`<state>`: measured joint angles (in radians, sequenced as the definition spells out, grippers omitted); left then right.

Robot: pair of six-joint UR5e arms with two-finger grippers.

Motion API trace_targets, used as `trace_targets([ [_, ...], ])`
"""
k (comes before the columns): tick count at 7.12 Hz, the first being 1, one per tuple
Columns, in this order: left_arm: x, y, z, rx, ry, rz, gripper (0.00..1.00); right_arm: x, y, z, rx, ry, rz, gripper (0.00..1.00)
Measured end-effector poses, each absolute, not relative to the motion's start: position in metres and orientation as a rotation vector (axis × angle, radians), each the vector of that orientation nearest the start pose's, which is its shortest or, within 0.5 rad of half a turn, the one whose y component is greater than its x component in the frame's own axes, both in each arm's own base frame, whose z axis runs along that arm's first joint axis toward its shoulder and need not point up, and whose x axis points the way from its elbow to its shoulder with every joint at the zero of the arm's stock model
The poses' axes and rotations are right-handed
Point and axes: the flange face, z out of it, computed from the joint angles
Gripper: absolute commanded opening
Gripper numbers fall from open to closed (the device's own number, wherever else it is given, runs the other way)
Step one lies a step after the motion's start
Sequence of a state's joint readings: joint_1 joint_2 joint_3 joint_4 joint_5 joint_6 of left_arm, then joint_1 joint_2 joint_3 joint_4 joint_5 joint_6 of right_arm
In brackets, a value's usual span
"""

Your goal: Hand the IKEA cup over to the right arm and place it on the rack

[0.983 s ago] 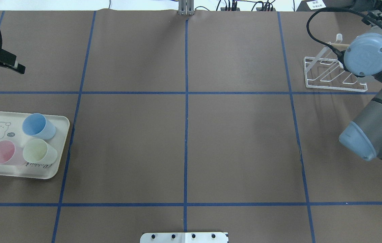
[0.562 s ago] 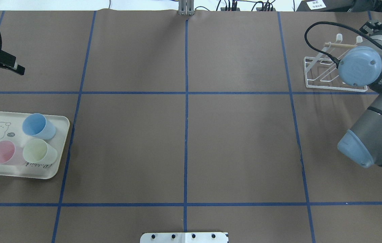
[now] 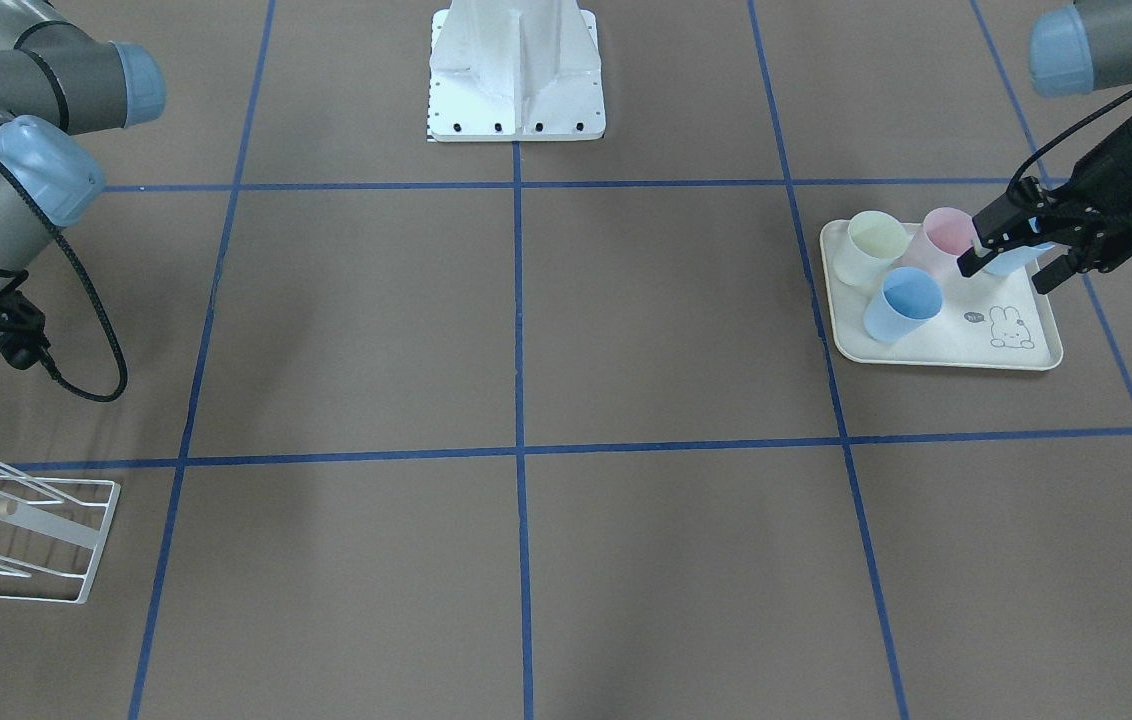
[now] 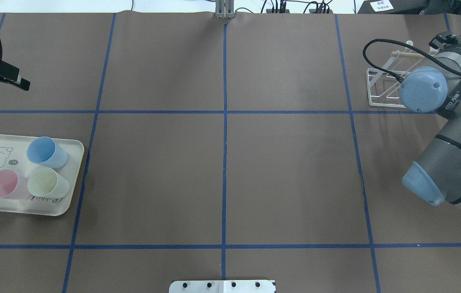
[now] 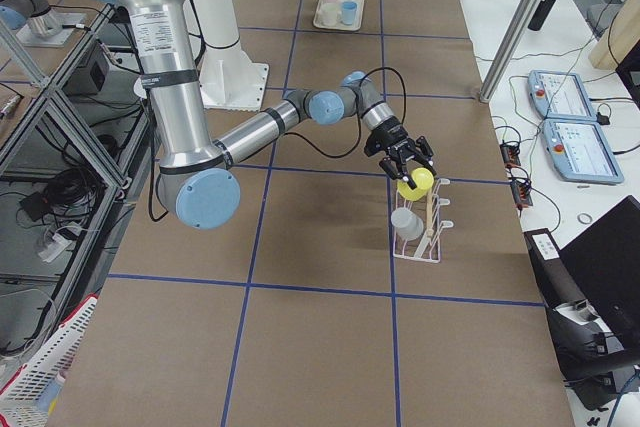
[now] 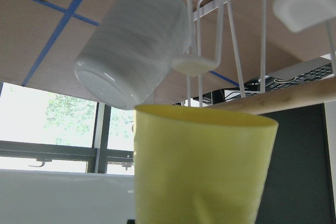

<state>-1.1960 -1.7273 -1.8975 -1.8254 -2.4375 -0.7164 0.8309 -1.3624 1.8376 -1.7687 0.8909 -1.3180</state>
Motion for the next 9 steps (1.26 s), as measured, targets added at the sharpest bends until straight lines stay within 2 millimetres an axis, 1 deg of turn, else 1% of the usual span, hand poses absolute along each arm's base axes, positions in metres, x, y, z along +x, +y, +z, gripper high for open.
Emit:
trace_targets([
  [1,0.141,-0.515,0.381,0.16,1.059,0.012,1.0,-0.23,-0.539,0.449,0.067,0.852,-1.865,0.61],
  [3,0.141,-0.515,0.381,0.158,1.059,0.011,1.0,-0.237,-0.537,0.454,0.061,0.856,-1.878,0.68],
  [5,0.141,-0.515,0.381,0.158,1.059,0.01,1.0,-0.244,-0.538,0.459,0.05,0.857,-1.891,0.68],
  [6,0.141,-0.515,0.381,0.158,1.059,0.009,1.0,-0.246,-0.539,0.459,0.049,0.857,-1.893,0.72],
  [7,0.141,-0.515,0.381,0.157,1.059,0.008,1.0,-0.246,-0.54,0.458,0.05,0.857,-1.893,0.95],
  [8,0.142,-0.515,0.381,0.156,1.059,0.007,1.0,-0.247,-0.54,0.458,0.051,0.857,-1.893,0.98],
  [9,0.142,-0.515,0.381,0.156,1.059,0.007,1.0,-0.247,-0.54,0.457,0.052,0.857,-1.894,0.98],
])
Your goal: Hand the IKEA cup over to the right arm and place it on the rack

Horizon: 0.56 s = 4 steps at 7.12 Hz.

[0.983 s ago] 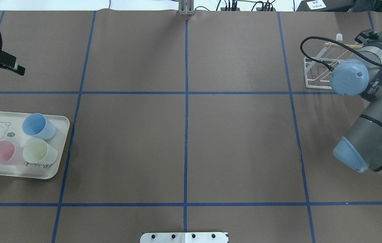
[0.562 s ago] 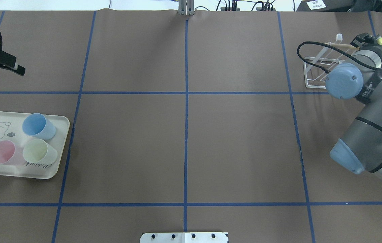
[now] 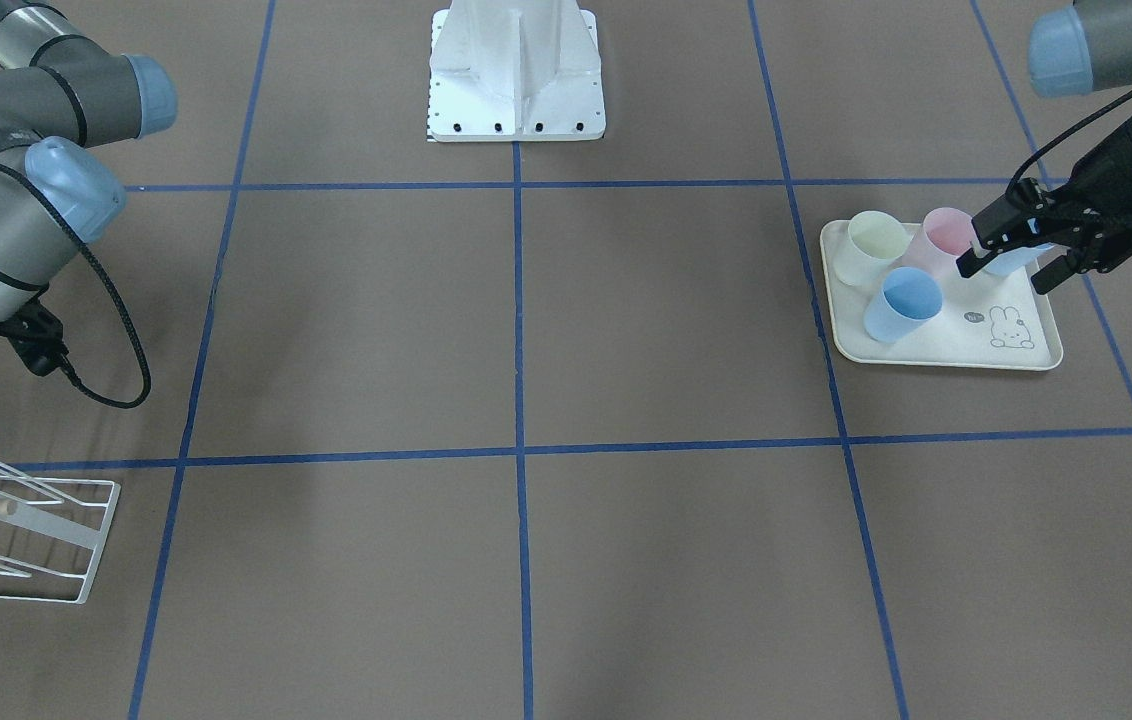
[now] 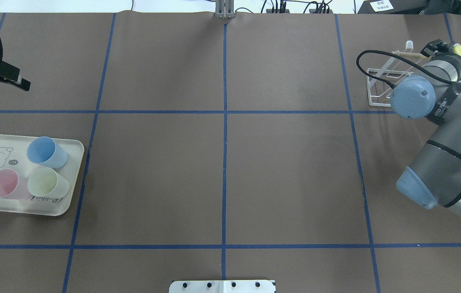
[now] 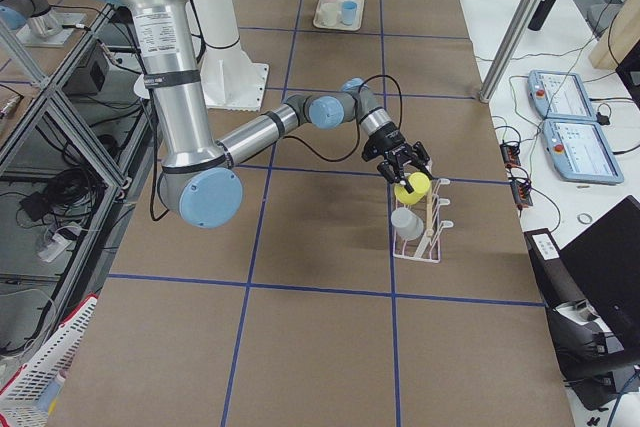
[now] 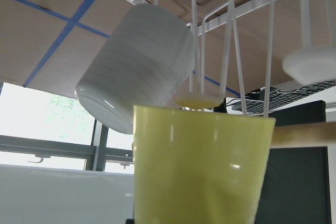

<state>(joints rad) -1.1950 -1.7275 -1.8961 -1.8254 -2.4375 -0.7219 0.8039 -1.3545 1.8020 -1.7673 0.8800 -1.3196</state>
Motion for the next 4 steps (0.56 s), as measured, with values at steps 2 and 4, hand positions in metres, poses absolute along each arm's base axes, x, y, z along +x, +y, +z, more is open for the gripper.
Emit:
trace_targets([
  [2,0.1416,-0.5153,0.3807,0.157,1.06,0.007,1.0,-0.2475,-0.5403,0.4567,0.054,0.857,-1.894,0.98],
  [4,0.1422,-0.5151,0.3806,0.157,1.06,0.008,1.0,-0.2482,-0.5408,0.4542,0.061,0.856,-1.892,0.99],
])
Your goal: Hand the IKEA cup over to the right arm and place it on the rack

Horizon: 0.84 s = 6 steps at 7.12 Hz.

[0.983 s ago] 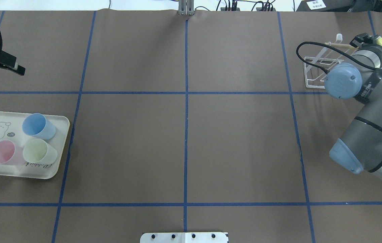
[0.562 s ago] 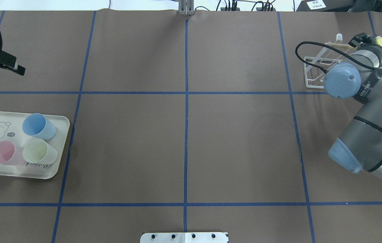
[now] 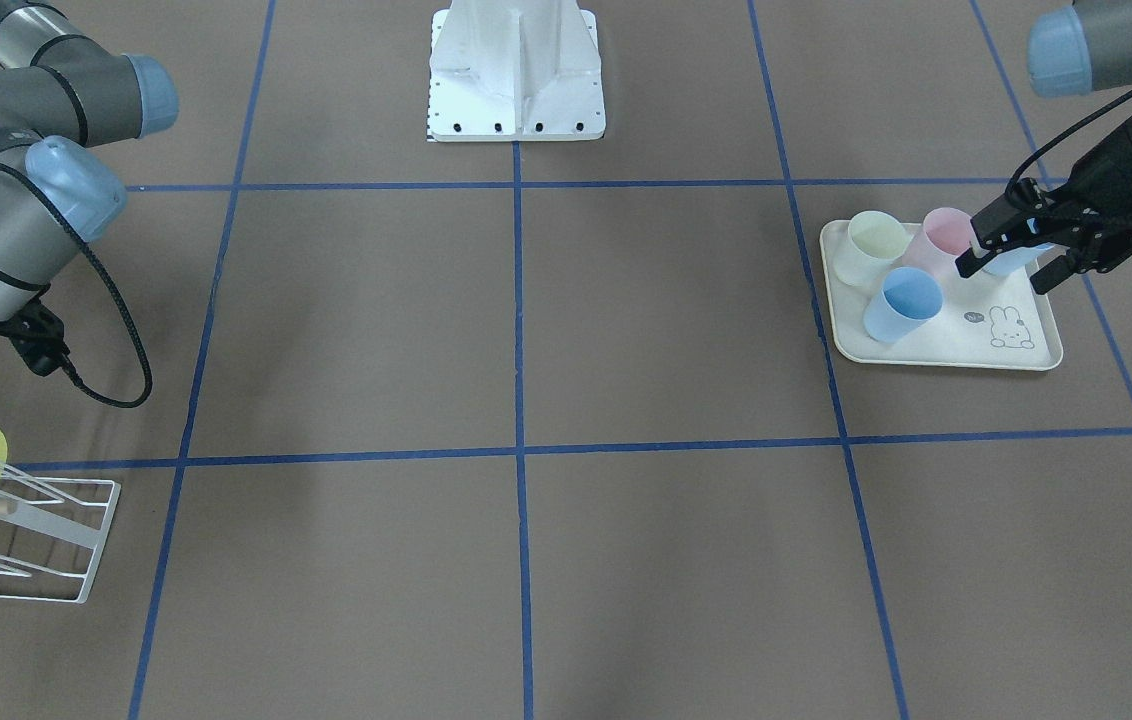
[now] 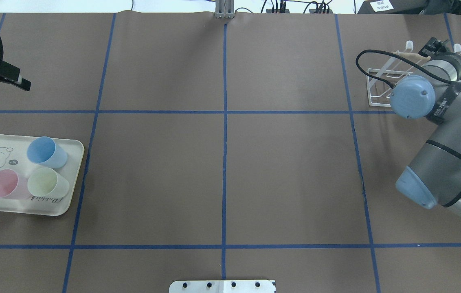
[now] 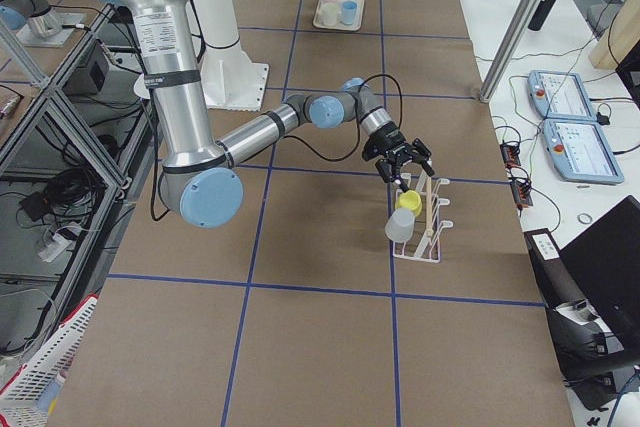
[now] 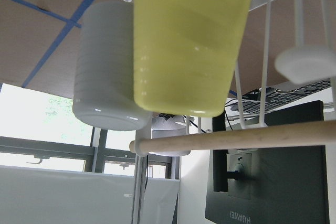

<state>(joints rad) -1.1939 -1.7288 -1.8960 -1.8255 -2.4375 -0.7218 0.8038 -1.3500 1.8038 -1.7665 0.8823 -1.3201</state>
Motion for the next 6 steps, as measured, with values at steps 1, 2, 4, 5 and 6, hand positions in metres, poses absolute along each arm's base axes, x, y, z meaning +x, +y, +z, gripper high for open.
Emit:
trace_targets([
  [1,0.142,-0.515,0.381,0.157,1.059,0.009,1.0,-0.25,-0.543,0.445,0.083,0.849,-1.888,0.99],
  [2,0.142,-0.515,0.382,0.159,1.057,0.011,1.0,-0.253,-0.547,0.428,0.132,0.818,-1.88,0.99],
  [4,0.139,-0.512,0.391,0.175,1.035,0.022,1.0,-0.252,-0.55,0.395,0.282,0.671,-1.794,0.99],
  [5,0.136,-0.511,0.4,0.21,0.993,0.041,1.0,-0.252,-0.546,0.383,0.363,0.57,-1.705,0.99],
  [6,0.134,-0.508,0.413,0.239,0.942,0.057,1.0,-0.252,-0.54,0.372,0.44,0.452,-1.595,0.99],
])
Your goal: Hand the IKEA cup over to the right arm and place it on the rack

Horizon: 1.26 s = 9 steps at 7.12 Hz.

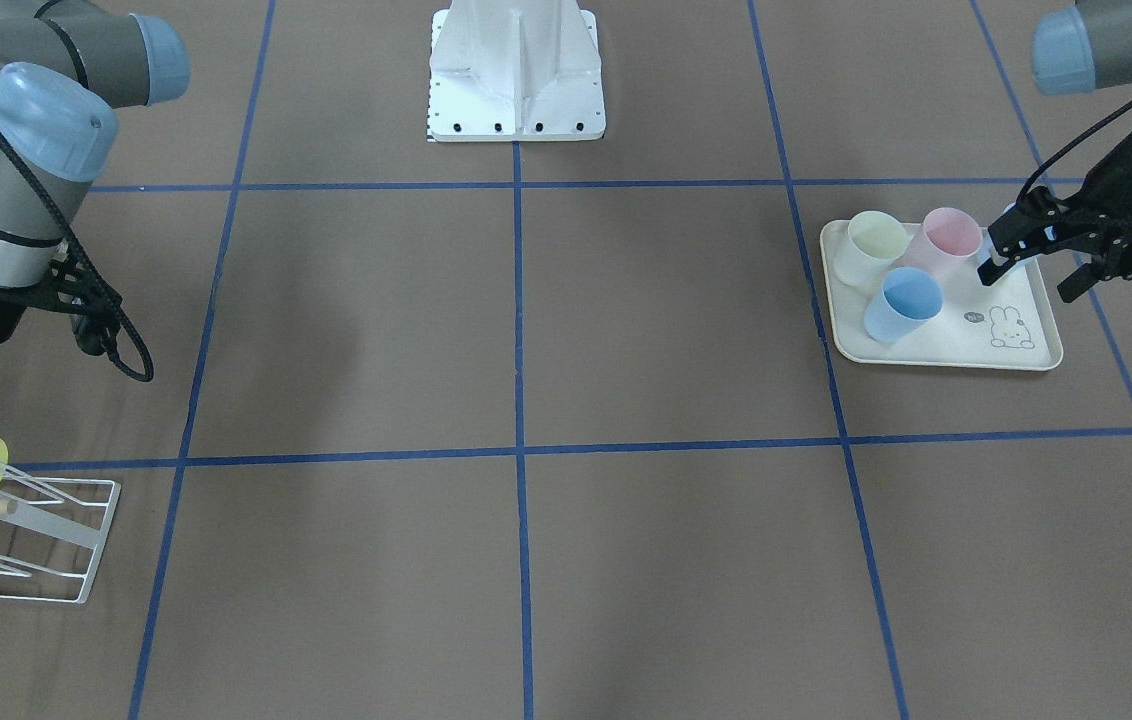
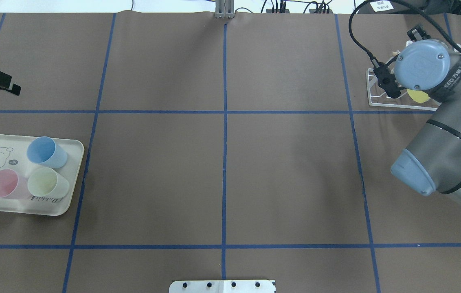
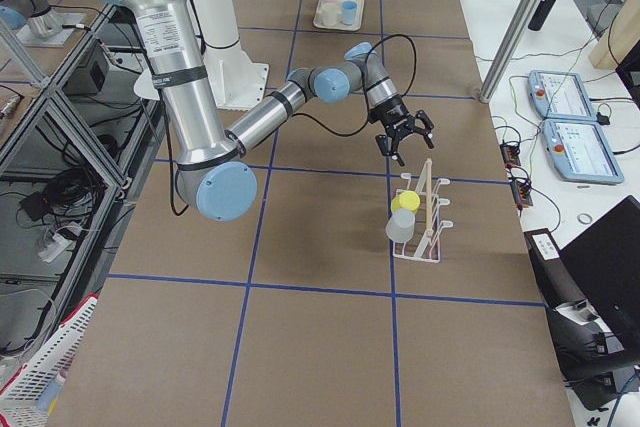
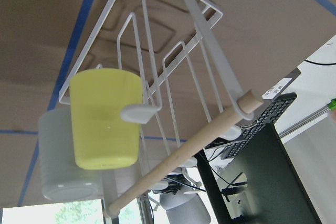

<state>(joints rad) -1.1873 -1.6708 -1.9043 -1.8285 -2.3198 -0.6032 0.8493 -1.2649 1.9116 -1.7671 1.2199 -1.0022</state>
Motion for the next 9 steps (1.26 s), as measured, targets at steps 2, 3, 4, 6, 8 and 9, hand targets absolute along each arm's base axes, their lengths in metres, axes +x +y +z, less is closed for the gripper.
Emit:
trace_targets([
  [2,0.144,-0.498,0.433,0.243,0.881,0.081,1.0,-0.256,-0.524,0.348,0.554,0.197,-1.326,0.99],
  [3,0.158,-0.491,0.44,0.228,0.867,0.1,1.0,-0.257,-0.516,0.337,0.587,0.077,-1.189,0.99],
  [4,0.174,-0.485,0.445,0.219,0.845,0.121,1.0,-0.261,-0.509,0.325,0.621,-0.047,-1.058,0.99],
  [6,0.202,-0.475,0.457,0.208,0.799,0.153,1.0,-0.271,-0.499,0.305,0.666,-0.321,-0.77,0.99],
  [8,0.227,-0.463,0.464,0.161,0.794,0.141,1.0,-0.277,-0.493,0.288,0.664,-0.514,-0.532,0.99],
  [9,0.236,-0.459,0.469,0.137,0.792,0.136,1.0,-0.28,-0.492,0.281,0.657,-0.565,-0.466,0.99],
])
